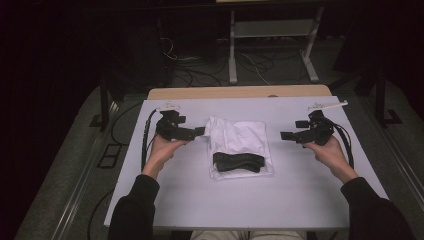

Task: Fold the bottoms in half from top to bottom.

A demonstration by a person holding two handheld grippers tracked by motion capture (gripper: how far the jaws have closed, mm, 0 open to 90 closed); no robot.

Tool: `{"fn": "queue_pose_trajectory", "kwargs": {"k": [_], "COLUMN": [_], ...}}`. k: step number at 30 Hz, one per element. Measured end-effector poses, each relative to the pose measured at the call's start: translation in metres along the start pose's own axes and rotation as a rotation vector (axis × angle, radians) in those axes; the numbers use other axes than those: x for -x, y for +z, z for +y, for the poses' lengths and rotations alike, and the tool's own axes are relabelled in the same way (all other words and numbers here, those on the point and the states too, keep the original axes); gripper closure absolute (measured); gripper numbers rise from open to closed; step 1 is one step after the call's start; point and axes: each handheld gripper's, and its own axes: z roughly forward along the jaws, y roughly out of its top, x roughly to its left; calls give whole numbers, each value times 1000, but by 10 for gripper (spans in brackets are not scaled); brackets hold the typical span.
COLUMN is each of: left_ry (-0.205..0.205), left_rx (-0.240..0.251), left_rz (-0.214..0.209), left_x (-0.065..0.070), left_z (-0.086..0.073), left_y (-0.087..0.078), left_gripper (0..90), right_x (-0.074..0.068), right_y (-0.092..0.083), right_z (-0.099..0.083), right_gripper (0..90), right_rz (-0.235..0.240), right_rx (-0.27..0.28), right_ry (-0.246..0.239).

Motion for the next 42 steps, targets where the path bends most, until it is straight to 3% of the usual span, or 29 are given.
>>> {"fn": "queue_pose_trajectory", "kwargs": {"k": [13,20,30,42], "left_ry": [4,26,42,13], "left_rx": [28,31,55,94], "left_rz": [-6,-13,5,35], "left_x": [6,15,23,20], "left_z": [-19,-29,-48,-73], "left_y": [-20,-29,-46,-61], "left_gripper": [0,0,0,0], "right_x": [-3,-8,-15,-20], "right_y": [-24,-34,-44,-55], "right_z": [-25,-39,-58,-81], "right_gripper": [0,0,0,0], "right_rz": [-27,-36,-52,-79], "right_rx": [4,7,11,29], "right_ry": [-20,-33,-43,-39]}}
